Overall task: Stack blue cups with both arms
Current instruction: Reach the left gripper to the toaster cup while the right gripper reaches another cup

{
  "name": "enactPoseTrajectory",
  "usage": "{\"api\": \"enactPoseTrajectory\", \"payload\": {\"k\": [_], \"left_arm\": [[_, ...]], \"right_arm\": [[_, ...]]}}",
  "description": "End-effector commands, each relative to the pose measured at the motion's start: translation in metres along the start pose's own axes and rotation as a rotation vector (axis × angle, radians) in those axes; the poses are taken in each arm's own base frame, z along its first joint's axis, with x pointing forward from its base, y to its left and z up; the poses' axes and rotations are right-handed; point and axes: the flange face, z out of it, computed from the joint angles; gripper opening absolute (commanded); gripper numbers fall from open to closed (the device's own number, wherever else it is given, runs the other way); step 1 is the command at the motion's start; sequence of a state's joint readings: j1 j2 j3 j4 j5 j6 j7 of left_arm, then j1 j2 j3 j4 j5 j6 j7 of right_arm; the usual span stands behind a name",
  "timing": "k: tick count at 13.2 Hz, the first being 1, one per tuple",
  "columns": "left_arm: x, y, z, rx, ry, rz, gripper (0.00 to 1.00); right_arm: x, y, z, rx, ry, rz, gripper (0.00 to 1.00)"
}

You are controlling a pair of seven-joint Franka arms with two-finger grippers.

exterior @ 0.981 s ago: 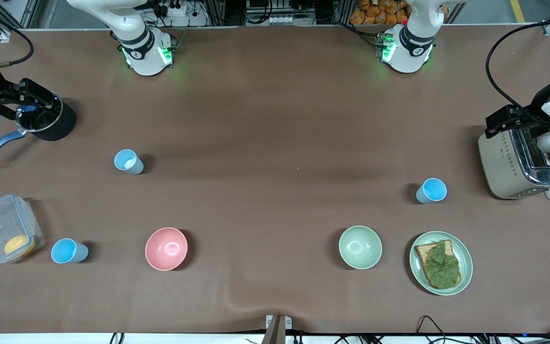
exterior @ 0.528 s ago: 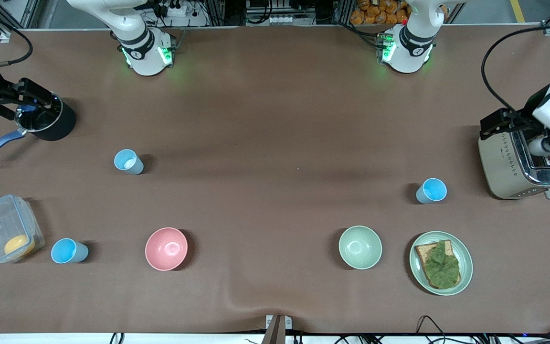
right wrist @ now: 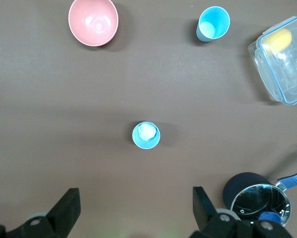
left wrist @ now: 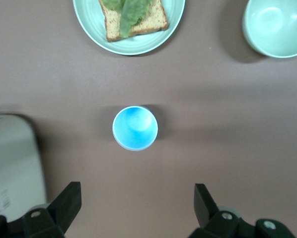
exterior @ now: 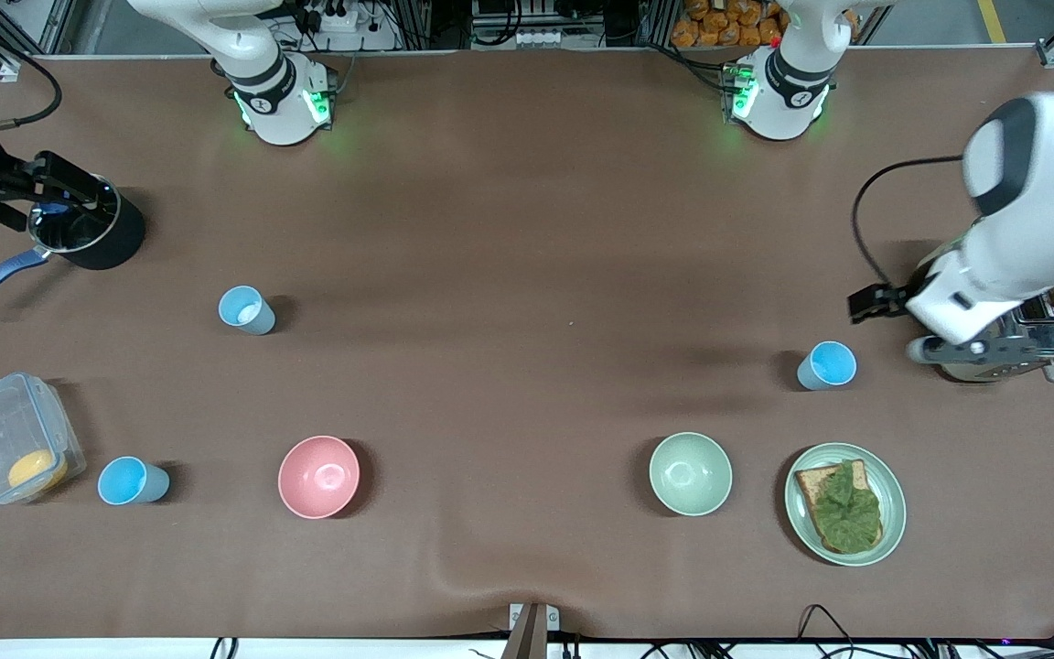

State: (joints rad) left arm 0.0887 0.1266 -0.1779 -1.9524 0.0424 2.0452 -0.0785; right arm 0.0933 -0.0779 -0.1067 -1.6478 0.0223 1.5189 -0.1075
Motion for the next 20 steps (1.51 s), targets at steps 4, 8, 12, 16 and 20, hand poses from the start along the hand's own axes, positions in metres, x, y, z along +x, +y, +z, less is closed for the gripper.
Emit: {"api": "enactPoseTrajectory", "payload": {"k": [4, 8, 12, 16, 20], "left_arm": [[-0.032, -0.017, 0.077, -0.001, 0.081, -0.028, 1.0], [-0.013, -0.036, 0.114, 0.033, 0.097, 0.006, 1.0], [0.003, -0.038, 0.135, 0.018, 0.086, -0.005, 1.0], [0.009, -0.039, 0.148, 0.011, 0.075, -0.008, 1.0], [0.01, -0.04, 0.158, 0.027, 0.079, 0.018, 1.0]], "right_arm": [[0.01, 0.014, 0.035, -0.008, -0.045, 0.015, 1.0], [0.015, 0.022, 0.076, 0.005, -0.04, 0.03, 1.0], [0.014, 0.025, 0.125, 0.004, -0.043, 0.034, 1.0], [0.001, 0.025, 0.189, 0.007, -0.069, 0.034, 1.0], [-0.007, 0.029, 0.255, -0.003, -0.028, 0.043, 1.0]]}}
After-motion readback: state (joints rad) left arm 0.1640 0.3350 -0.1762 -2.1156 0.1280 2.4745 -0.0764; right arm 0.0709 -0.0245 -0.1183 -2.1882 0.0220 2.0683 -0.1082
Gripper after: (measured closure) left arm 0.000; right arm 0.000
